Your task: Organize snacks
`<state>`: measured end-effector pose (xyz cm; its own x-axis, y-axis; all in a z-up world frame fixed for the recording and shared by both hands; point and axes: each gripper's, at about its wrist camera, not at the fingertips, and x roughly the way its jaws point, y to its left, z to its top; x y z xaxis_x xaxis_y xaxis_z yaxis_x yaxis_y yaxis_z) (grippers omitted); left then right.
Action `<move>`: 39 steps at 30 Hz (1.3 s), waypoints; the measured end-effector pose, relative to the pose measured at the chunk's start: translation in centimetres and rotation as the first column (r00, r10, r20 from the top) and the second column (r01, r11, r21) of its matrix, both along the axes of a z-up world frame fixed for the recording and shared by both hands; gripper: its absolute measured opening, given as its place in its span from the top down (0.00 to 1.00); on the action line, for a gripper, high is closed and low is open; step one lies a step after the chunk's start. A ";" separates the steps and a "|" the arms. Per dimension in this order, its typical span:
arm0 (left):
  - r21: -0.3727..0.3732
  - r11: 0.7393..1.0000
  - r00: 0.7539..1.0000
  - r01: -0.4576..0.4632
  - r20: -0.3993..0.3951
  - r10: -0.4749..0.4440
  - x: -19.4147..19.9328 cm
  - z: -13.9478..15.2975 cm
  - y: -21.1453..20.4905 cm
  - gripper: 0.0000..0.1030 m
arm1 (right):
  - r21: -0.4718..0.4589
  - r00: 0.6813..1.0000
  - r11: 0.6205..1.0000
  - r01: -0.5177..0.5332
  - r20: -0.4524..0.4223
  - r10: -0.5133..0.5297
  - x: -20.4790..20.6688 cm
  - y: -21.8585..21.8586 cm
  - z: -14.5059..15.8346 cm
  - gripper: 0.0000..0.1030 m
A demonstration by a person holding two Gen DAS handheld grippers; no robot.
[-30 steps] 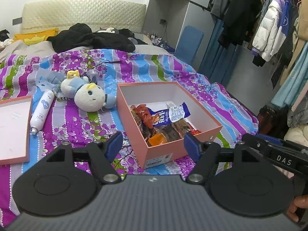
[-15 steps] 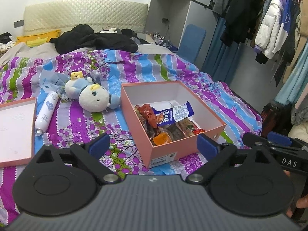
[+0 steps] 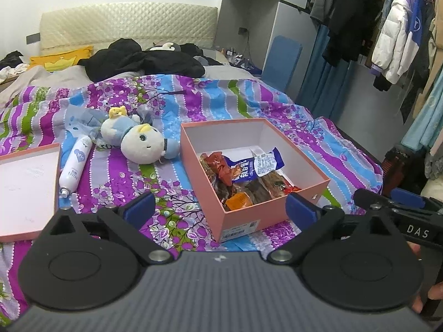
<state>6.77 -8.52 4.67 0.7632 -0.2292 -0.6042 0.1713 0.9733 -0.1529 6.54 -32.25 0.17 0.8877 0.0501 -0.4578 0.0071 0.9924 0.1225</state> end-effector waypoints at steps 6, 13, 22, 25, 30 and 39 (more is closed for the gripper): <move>-0.002 1.000 1.000 -0.004 -0.003 0.004 0.0 0.1 0.0 0.01 | 0.001 1.000 1.000 0.001 0.000 -0.001 0.0 0.0 0.0 0.03; 0.012 1.000 1.000 0.000 0.005 -0.001 0.0 0.2 -0.4 0.01 | -0.002 1.000 1.000 0.000 -0.002 0.000 0.0 0.0 0.0 0.03; 0.008 1.000 1.000 -0.012 0.005 0.012 -0.1 0.4 -0.5 0.00 | -0.012 1.000 1.000 -0.003 0.004 0.003 -0.1 0.0 0.1 0.03; 0.007 1.000 1.000 -0.009 0.007 0.009 -0.1 0.4 -0.4 0.00 | -0.012 1.000 1.000 -0.002 0.004 0.002 -0.1 -0.1 0.1 0.03; 0.005 1.000 1.000 -0.008 0.005 0.008 -0.1 0.4 -0.4 0.00 | -0.012 1.000 1.000 -0.005 0.003 0.005 -0.1 -0.1 0.1 0.03; -0.002 1.000 1.000 -0.007 0.015 0.007 -0.5 0.5 -0.4 0.00 | -0.008 1.000 1.000 -0.006 0.004 0.006 -0.2 -0.1 0.1 0.03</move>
